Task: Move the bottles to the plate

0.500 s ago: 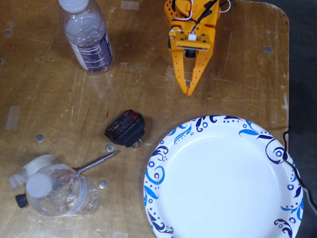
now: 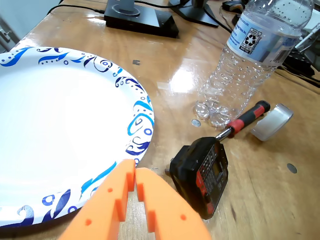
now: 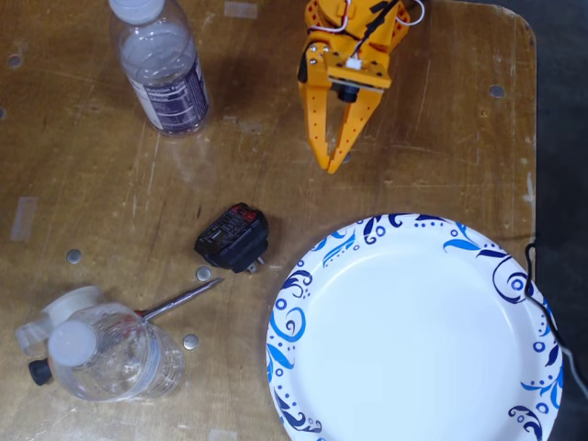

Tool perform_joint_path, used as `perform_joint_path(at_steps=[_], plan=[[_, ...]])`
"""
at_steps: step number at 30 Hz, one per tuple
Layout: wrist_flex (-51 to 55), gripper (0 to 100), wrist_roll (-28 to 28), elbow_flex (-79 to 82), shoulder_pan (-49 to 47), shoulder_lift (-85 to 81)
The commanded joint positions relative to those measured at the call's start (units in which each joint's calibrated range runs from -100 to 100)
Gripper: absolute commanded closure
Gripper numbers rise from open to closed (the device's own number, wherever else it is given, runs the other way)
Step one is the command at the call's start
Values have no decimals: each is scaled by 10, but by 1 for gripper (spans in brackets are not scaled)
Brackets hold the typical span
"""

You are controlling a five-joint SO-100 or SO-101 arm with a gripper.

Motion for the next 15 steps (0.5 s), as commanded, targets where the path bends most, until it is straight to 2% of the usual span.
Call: perform_joint_path(at_steps=[1, 8, 15], plan=[[-9, 99, 0, 4, 1, -4], [-26, 99, 0, 4, 6, -6], [-118, 99, 0, 4, 4, -6]])
